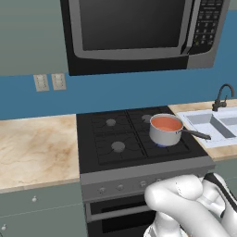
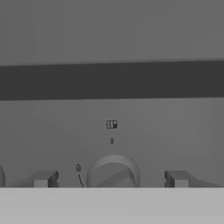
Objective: Wait until the marinara sauce is simmered to a deep red color and then turn off the stove.
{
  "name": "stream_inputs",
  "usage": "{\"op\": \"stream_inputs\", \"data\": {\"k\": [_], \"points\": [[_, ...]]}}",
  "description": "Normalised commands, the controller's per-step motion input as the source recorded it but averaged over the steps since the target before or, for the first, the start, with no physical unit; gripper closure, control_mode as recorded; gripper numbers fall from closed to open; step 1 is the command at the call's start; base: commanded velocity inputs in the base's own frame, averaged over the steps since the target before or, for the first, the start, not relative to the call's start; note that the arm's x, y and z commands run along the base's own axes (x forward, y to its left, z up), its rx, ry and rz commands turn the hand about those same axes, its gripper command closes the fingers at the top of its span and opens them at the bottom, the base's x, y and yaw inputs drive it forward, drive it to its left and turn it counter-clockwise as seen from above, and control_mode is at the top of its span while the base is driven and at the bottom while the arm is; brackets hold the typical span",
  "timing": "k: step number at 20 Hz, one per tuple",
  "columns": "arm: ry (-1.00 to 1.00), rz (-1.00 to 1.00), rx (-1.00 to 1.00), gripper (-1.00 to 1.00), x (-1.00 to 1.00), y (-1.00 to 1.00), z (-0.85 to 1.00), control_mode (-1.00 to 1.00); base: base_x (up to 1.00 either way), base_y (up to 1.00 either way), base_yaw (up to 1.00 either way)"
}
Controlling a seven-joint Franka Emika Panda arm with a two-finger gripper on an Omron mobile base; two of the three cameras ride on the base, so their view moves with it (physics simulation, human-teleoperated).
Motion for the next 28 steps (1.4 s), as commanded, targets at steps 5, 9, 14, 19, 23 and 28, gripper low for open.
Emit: {"op": "stream_inputs", "data": {"k": [5,9,14,19,23,28], "points": [[0.0,0.0,0.0,1.0,0.0,0.02,0.01,-1.0,0.0,0.0,0.0],[0.0,0.0,0.0,1.0,0.0,0.0,0.0,-1.0,0.0,0.0,0.0],[0.0,0.0,0.0,1.0,0.0,0.0,0.0,-1.0,0.0,0.0,0.0],[0.0,0.0,0.0,1.0,0.0,0.0,0.0,-1.0,0.0,0.0,0.0],[0.0,0.0,0.0,1.0,0.0,0.0,0.0,-1.0,0.0,0.0,0.0],[0.0,0.0,0.0,1.0,0.0,0.0,0.0,-1.0,0.0,0.0,0.0]]}}
